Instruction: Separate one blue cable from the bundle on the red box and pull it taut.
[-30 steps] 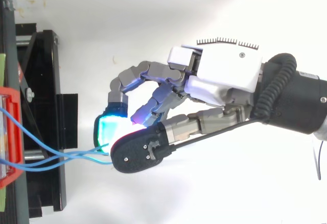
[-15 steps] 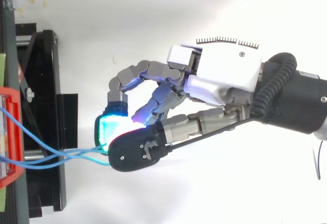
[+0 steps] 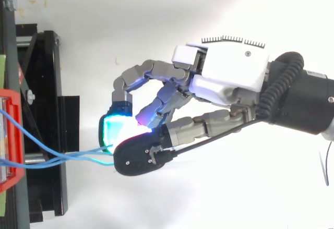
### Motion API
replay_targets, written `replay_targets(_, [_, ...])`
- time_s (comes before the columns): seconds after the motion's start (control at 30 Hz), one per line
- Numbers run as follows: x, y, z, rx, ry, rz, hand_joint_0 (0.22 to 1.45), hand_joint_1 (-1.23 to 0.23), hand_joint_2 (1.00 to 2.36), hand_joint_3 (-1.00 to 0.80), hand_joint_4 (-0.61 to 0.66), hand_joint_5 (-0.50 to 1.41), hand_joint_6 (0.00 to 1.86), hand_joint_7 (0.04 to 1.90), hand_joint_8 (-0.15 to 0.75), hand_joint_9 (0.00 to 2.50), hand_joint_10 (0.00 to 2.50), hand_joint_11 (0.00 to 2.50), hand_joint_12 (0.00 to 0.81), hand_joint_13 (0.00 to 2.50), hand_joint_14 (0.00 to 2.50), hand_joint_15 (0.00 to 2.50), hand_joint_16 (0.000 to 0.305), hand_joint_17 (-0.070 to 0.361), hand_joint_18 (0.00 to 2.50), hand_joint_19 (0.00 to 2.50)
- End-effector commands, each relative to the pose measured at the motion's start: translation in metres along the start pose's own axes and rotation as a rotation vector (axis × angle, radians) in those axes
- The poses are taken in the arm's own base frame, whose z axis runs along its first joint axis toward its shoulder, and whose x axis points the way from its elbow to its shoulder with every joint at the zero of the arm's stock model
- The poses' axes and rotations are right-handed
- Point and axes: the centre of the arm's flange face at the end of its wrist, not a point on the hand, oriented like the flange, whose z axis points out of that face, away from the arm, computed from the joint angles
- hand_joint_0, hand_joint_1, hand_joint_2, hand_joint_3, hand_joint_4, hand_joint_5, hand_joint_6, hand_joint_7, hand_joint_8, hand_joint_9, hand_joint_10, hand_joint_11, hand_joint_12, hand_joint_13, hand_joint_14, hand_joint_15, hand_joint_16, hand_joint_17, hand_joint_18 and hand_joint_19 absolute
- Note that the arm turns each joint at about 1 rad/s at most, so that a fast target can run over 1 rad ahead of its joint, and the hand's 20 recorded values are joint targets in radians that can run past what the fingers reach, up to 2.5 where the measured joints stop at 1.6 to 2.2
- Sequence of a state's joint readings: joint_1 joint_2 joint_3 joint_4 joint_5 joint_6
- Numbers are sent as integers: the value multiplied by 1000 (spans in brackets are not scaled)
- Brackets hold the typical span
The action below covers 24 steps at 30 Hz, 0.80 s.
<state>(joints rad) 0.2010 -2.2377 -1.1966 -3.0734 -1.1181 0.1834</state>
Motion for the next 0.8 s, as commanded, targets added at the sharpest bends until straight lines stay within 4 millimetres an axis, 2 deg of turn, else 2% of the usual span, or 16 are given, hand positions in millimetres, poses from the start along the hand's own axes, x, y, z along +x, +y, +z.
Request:
replay_targets(0.0, [-3,4,-2,2,-5,-23,584,-850,1014,-129,-45,-77,838,1169,266,914,9,459,349,744,9,316,45,101,836,440])
replay_targets(0.2, [-5,15,-8,0,-12,-88,585,-863,1013,-116,-43,-72,833,1185,255,795,6,316,348,672,7,270,45,102,784,400])
replay_targets(0.37, [-5,35,-19,-13,-37,-153,585,-867,1013,-111,-39,-70,832,1184,252,764,6,312,347,656,7,274,46,103,760,396])
replay_targets(0.77, [-9,34,-23,6,-79,-222,584,-874,1013,-96,-44,-67,833,1185,269,784,6,338,349,662,10,287,46,104,755,399])
